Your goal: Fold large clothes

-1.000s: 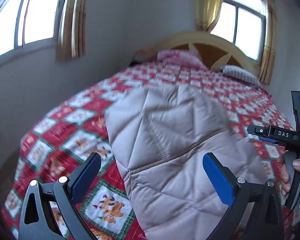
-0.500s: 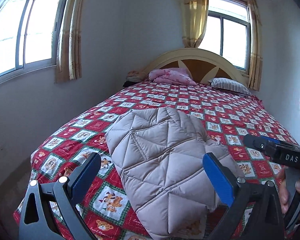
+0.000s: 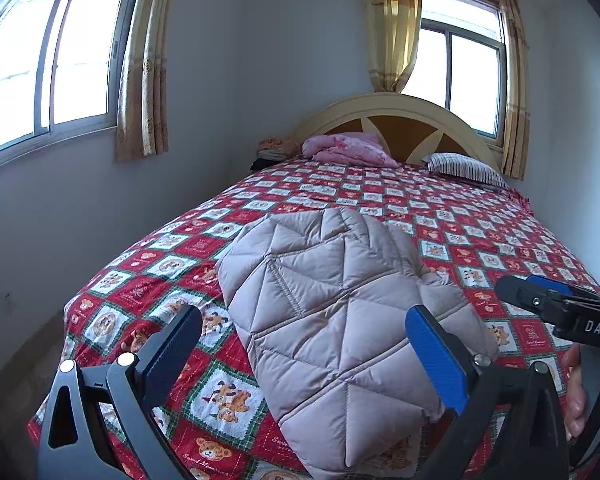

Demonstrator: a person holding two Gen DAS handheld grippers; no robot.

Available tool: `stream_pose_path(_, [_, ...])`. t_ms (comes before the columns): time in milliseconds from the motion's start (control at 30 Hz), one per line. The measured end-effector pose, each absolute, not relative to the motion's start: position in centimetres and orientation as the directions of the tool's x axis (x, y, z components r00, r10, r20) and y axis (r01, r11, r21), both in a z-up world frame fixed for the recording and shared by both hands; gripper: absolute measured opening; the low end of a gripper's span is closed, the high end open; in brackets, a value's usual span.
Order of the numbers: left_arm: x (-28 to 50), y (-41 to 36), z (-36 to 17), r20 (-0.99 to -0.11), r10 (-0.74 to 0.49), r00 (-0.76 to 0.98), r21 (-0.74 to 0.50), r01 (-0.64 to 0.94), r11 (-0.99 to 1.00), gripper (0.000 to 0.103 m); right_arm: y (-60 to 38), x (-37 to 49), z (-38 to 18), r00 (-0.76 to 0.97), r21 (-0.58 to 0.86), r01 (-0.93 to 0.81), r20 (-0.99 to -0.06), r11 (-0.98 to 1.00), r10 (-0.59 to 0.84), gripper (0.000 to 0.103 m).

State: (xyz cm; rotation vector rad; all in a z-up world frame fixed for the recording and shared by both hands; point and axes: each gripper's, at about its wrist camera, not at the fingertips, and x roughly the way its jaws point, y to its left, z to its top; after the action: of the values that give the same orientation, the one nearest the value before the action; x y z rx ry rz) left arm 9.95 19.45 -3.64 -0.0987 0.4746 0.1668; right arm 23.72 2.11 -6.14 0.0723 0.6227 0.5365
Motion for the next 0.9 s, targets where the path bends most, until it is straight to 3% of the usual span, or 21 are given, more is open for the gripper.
stream_pose_path(900, [9.4,18.7,-3.0,-0.433,0.16,0.887,-0.031,-0.192,0.981,0.102,0.8,22.0,-4.3,0.718,0.227,-0.462,-0.473,0.857,0.512,0.097])
